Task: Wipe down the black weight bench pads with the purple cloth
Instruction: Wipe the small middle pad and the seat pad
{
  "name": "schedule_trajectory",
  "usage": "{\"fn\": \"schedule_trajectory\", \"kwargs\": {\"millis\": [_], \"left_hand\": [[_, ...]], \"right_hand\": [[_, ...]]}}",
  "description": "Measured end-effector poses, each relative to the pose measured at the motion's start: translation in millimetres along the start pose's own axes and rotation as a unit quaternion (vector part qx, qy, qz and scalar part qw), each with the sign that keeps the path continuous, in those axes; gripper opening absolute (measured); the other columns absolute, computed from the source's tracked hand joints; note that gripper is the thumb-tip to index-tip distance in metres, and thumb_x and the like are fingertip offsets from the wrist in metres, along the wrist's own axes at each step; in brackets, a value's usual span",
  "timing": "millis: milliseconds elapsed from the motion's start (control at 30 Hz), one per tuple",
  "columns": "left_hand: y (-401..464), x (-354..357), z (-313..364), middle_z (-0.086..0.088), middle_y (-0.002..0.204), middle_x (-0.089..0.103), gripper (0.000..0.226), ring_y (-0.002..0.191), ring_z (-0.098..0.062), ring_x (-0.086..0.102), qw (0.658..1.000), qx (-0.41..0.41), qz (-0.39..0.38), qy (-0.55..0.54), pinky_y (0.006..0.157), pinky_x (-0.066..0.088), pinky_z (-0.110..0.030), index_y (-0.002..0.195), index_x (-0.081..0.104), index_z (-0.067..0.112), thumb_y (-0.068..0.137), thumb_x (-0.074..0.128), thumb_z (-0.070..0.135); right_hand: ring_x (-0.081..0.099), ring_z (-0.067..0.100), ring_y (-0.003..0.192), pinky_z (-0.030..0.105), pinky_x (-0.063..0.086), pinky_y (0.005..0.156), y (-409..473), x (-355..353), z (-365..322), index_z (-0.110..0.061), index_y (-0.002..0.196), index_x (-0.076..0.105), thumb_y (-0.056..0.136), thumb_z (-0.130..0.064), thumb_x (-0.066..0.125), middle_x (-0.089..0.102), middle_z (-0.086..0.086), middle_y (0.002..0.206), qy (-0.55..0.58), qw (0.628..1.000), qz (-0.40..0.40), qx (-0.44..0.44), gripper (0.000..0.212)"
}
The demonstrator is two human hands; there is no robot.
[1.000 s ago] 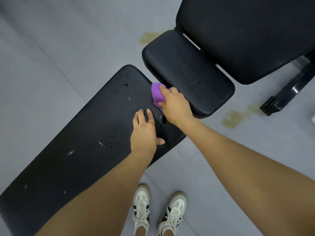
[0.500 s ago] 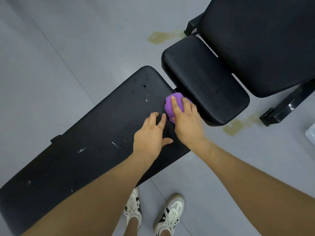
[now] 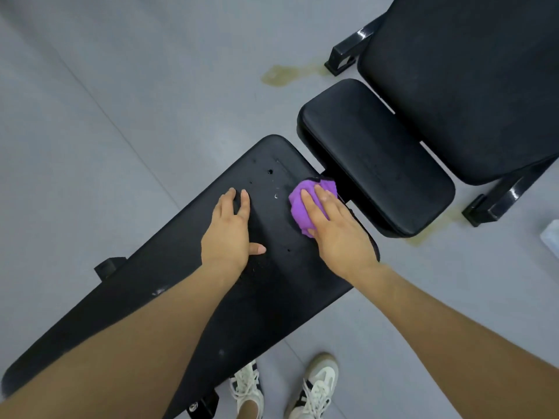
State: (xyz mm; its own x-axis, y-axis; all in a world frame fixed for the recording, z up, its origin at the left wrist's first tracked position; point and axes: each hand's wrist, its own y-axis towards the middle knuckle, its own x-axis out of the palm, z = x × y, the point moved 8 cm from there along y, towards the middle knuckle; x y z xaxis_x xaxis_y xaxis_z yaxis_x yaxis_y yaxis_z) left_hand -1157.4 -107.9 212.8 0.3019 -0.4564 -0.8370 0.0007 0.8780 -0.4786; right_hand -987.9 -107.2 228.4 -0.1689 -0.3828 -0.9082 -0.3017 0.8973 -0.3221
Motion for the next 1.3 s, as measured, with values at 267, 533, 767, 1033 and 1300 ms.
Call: {"fn": "schedule_trajectory", "kwargs": {"millis": [267, 533, 767, 1033, 1300], "left_hand": [[3, 5, 2, -0.005, 0.156, -0.005, 0.105, 0.145, -0.023, 0.000, 0.999, 0.008, 0.005, 0.034, 0.100, 0.042, -0.032, 0.150, -0.002, 0.018, 0.076, 0.071, 0.036], [2, 1, 3, -0.005, 0.156, -0.006, 0.105, 0.145, -0.023, -0.001, 1.000, 0.007, 0.004, 0.018, 0.100, 0.042, -0.033, 0.150, -0.001, 0.017, 0.076, 0.072, 0.032], [1, 1, 1, -0.005, 0.156, -0.007, 0.107, 0.145, -0.023, -0.003, 1.000, 0.010, 0.007, 0.013, 0.102, 0.040, -0.033, 0.150, -0.002, 0.017, 0.076, 0.072, 0.035], [0, 1, -1, -0.005, 0.156, -0.003, 0.106, 0.144, -0.023, 0.002, 0.999, 0.029, 0.010, 0.010, 0.105, 0.037, -0.034, 0.150, 0.000, 0.018, 0.075, 0.072, 0.039], [9, -53, 34, -0.005, 0.142, 0.026, 0.065, 0.130, -0.020, 0.034, 0.966, 0.061, 0.184, -0.170, 0.097, 0.041, -0.034, 0.144, 0.030, 0.015, 0.090, 0.055, 0.041]], "right_hand": [[0.000, 0.025, 0.146, 0.038, 0.016, 0.118, 102, -19, -33, -0.018, 0.151, 0.000, 0.097, -0.024, 0.045, -0.004, 0.009, 0.158, -0.013, 1.000, 0.000, 0.013, 0.070], [-0.004, 0.022, 0.146, 0.036, 0.013, 0.119, 55, -7, -45, -0.020, 0.151, -0.002, 0.099, -0.026, 0.040, -0.009, 0.004, 0.158, 0.007, 1.000, -0.010, -0.021, 0.067], [-0.007, 0.020, 0.146, 0.038, 0.014, 0.117, 80, -5, -48, -0.025, 0.151, -0.002, 0.097, -0.028, 0.045, -0.015, -0.001, 0.158, -0.012, 0.999, -0.042, -0.006, 0.071], [-0.006, 0.021, 0.146, 0.038, 0.012, 0.117, 103, -14, -53, -0.025, 0.151, 0.001, 0.096, -0.029, 0.049, -0.012, -0.002, 0.158, 0.039, 0.997, -0.063, -0.013, 0.073], [0.040, 0.021, 0.118, 0.031, 0.041, 0.092, 1, -38, 11, -0.012, 0.131, 0.051, 0.092, -0.020, 0.054, 0.046, 0.002, 0.128, 0.186, 0.965, 0.145, 0.115, 0.039]]}}
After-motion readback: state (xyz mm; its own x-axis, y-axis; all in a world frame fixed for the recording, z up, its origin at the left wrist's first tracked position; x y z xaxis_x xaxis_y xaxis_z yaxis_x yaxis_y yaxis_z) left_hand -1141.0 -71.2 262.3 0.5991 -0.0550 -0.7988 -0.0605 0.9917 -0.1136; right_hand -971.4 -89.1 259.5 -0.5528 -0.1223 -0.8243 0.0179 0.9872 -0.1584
